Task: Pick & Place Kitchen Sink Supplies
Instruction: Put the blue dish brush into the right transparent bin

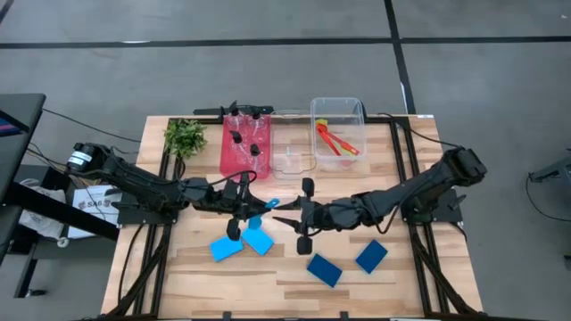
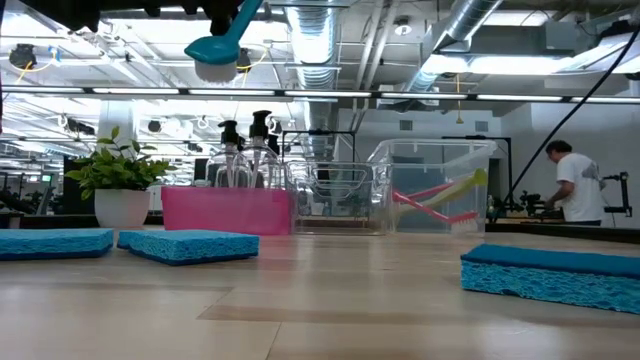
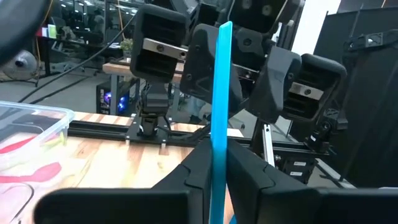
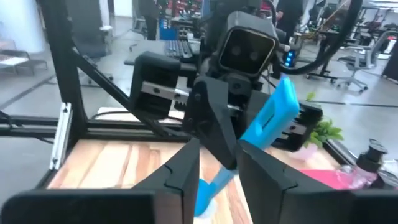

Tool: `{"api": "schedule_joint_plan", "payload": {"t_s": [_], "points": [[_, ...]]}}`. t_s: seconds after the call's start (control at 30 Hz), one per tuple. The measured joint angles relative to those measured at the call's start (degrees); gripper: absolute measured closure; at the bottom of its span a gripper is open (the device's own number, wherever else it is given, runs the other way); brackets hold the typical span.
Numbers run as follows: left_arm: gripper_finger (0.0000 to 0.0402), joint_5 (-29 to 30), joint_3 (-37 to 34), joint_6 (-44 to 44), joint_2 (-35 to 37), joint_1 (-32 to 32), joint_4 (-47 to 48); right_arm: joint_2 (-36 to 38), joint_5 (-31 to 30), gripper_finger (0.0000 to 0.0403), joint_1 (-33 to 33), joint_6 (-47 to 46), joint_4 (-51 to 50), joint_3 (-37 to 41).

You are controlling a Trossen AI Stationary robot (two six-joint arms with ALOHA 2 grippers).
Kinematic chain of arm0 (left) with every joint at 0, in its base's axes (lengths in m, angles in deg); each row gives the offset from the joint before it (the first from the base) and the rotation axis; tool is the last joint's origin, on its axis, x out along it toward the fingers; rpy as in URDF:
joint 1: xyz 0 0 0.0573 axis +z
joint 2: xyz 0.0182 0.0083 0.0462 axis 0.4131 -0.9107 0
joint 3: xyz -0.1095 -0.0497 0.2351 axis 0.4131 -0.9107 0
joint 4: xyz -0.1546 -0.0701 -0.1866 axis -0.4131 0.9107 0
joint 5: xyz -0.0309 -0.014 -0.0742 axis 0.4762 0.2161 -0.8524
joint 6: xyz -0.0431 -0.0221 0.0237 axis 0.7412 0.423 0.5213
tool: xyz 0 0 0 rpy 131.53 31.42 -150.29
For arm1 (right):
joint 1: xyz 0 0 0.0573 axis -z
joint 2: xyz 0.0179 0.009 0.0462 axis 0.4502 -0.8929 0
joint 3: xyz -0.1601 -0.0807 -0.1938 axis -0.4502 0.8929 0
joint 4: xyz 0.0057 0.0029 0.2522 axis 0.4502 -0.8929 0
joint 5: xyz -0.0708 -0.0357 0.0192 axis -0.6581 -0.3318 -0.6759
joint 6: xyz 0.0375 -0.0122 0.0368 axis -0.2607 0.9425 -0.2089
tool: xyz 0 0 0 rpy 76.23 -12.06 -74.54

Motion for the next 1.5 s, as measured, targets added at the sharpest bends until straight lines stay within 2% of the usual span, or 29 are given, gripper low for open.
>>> {"api": "schedule_joint_plan", "payload": {"t_s": [0.27,0.43,0.67,0.87,0.97,1.13,1.37,1.5], "points": [[0.0382,0.1,0.0,0.0,0.0,0.0,0.0,0.1,-2.0,0.0280,0.0,-0.7,-3.4,0.0],[0.0360,0.1,0.0,0.0,0.0,0.0,-0.1,0.1,-2.0,0.0283,0.5,-0.1,-2.2,0.0],[0.0381,0.1,0.0,0.0,0.0,0.0,0.0,0.1,-1.8,0.0287,1.9,1.5,1.6,-0.1],[0.0359,0.1,0.0,0.0,0.0,0.0,0.1,0.1,-1.5,0.0288,2.4,1.6,2.3,-0.1],[0.0361,0.1,0.0,0.0,0.0,0.0,0.2,0.1,-1.3,0.0292,2.4,1.6,2.7,-0.1],[0.0381,0.1,0.0,0.0,0.0,0.0,0.2,0.1,-1.3,0.0311,2.4,1.6,2.9,-0.1],[0.0357,0.2,0.0,0.0,0.0,0.0,0.2,0.1,-1.0,0.0363,2.7,1.5,2.9,-0.1],[0.0368,0.0,0.0,-0.4,0.0,0.0,0.2,0.1,0.0,0.0393,3.0,1.3,3.0,-0.1]]}}
